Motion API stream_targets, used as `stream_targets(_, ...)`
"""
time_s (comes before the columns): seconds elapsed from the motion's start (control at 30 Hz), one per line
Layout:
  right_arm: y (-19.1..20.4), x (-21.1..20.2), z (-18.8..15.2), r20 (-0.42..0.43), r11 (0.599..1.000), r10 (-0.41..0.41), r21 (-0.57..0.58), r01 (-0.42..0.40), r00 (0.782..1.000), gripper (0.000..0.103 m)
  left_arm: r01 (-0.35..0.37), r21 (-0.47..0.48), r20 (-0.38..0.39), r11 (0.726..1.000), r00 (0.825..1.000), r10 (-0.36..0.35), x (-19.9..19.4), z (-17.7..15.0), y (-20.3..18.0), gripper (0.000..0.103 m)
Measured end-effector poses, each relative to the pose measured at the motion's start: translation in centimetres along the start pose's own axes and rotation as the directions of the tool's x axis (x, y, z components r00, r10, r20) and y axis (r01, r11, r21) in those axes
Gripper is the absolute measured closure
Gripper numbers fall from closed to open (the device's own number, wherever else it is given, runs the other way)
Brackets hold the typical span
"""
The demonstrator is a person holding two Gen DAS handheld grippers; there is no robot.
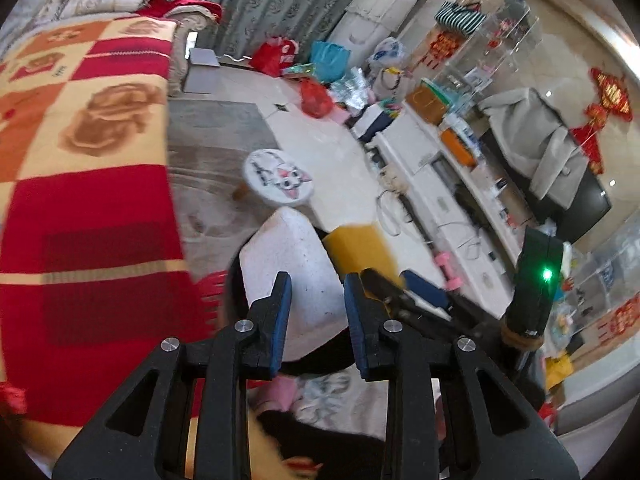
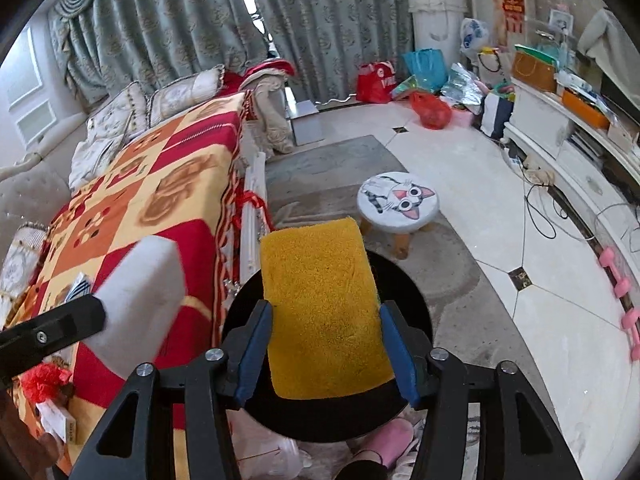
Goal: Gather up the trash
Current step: 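Carry tissue and sponge over the black bin and open both tools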
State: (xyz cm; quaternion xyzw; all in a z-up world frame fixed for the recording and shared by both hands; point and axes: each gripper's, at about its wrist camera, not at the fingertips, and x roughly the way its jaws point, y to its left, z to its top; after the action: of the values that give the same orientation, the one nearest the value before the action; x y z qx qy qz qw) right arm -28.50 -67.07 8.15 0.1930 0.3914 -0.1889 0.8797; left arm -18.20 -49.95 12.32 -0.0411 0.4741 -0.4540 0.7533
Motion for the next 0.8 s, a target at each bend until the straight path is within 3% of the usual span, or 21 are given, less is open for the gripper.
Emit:
stream_targets(0.03, -0.2, 0.0, 0.0, 0.001, 1.0, -0.004, 0.011, 0.004, 1.0, 0.032, -0.003, -0.005, -0.008, 1.0, 1.0, 0.003, 0.5, -0.1, 0.0, 0.06)
stream_targets(0.1, -0.5, 0.1, -0.1, 0.005, 1.0, -0.001, 0.02, 0.001, 1.0, 0.028, -0.032, -0.021, -0.011, 0.999, 0.999, 0.032, 0.8, -0.2, 0.2, 0.04)
stream_targets(0.17, -0.3, 0.3, -0.3, -0.004, 1.0, 0.0, 0.011, 0.0, 1.0, 0.028, -0.04, -0.027, -0.004, 0.999, 0.999, 0.04, 0.6, -0.5, 0.5, 0.04)
stream_targets(0.33, 0.7, 0.6, -1.2, -0.02, 1.0, 0.016, -0.007, -0.016, 1.0, 0.028, -0.148, 0.005, -0.005, 0.989, 0.989, 0.148, -0.9, -1.1, 1.2, 0.04)
stream_targets(0.53, 3.2, 0.2, -1.9, -0.012, 0.999, 0.031, -0.043, -0.032, 0.999, 0.028, -0.309, 0.093, 0.052, 0.947, 0.951, 0.305, -3.9, -2.9, 2.4, 0.04)
stream_targets(0.8, 7.1, -0.4, -2.9, -0.02, 0.996, 0.053, -0.072, -0.054, 0.998, 0.028, -0.384, 0.057, 0.093, 0.921, 0.921, 0.378, -7.8, -4.5, 5.4, 0.04)
